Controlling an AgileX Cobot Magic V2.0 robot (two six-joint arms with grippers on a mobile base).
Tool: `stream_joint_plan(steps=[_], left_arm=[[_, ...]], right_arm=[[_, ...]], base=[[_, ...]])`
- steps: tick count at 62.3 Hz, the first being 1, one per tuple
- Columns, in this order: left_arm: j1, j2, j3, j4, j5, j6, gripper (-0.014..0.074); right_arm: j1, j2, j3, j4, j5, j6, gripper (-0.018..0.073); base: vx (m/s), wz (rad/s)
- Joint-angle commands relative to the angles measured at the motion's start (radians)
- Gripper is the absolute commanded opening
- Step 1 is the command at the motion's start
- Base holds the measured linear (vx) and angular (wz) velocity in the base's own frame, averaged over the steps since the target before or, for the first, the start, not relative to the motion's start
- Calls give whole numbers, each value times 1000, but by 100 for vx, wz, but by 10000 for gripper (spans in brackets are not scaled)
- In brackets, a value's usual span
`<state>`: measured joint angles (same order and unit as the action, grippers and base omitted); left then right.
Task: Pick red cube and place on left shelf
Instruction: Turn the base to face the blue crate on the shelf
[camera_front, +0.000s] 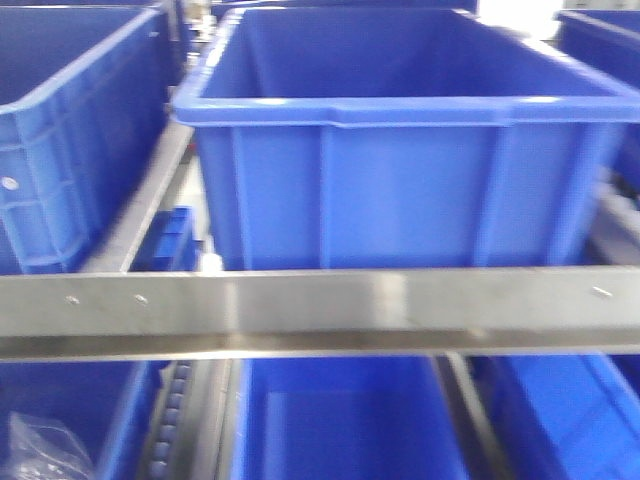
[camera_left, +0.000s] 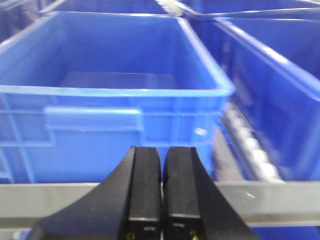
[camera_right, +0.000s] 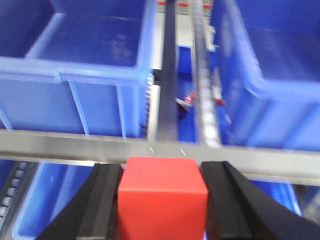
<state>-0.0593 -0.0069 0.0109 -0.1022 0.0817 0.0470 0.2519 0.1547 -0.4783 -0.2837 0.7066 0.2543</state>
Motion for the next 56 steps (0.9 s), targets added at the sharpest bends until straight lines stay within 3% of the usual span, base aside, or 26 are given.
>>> stream_joint_plan(steps=[1,56], left_arm=[[-1,-14,24,-2,-90,-7,102],[-1,-14,24,-2,-90,-7,102]], right_arm=[[-1,12,-29,-25,-81,-6,52],[-1,12,-29,-25,-81,-6,52]], base=[[24,48],[15,8]])
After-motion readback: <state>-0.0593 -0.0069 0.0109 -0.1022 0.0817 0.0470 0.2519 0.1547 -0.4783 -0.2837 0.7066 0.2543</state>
